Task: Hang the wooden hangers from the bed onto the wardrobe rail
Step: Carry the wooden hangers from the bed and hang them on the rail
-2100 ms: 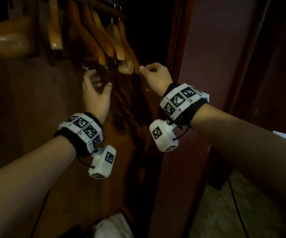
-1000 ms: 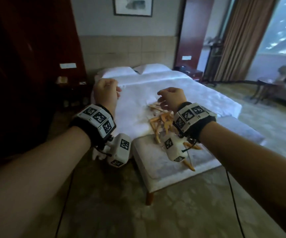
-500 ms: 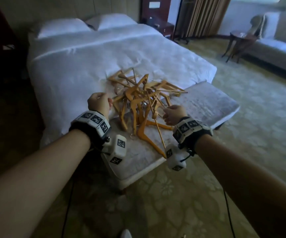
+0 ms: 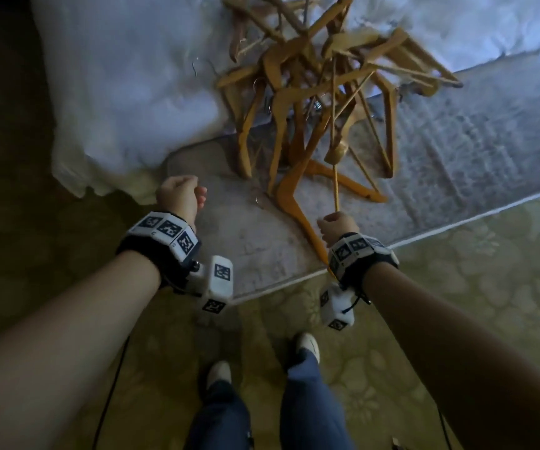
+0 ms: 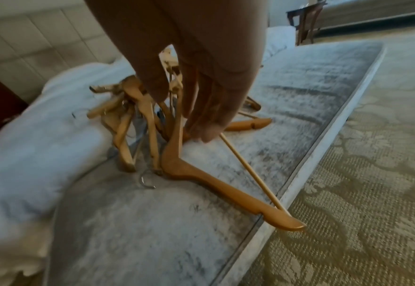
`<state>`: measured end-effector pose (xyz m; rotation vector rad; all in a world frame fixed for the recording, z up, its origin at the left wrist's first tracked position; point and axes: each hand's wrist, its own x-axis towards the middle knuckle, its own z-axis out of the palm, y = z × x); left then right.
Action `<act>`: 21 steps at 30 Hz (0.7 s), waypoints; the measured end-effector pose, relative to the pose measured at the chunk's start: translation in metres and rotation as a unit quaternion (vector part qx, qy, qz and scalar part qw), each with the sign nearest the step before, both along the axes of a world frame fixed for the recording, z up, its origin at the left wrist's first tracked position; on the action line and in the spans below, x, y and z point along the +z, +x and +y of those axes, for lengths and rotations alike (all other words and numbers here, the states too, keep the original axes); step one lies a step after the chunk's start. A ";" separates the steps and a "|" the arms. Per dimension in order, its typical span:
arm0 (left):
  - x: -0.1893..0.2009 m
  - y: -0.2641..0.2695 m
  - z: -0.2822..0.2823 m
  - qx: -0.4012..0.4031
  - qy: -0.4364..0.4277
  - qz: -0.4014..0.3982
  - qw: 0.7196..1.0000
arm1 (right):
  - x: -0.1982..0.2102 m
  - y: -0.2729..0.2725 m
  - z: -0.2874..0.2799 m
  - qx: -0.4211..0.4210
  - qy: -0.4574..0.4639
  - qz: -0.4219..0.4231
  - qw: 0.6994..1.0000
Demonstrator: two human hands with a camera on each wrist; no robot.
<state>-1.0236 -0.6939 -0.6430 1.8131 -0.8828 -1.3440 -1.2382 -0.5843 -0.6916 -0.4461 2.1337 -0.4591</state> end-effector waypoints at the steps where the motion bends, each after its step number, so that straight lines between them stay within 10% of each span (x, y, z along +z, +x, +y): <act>1: -0.016 -0.002 -0.001 0.009 0.008 -0.005 1.000 | -0.016 -0.004 -0.004 0.011 0.015 0.000 1.000; 12: -0.129 0.000 0.002 0.033 0.052 -0.045 0.997 | -0.146 -0.012 -0.025 0.189 0.129 0.064 0.971; 21: -0.088 -0.004 0.003 -0.003 0.063 -0.039 0.997 | -0.081 0.015 -0.020 0.300 0.124 -0.023 0.946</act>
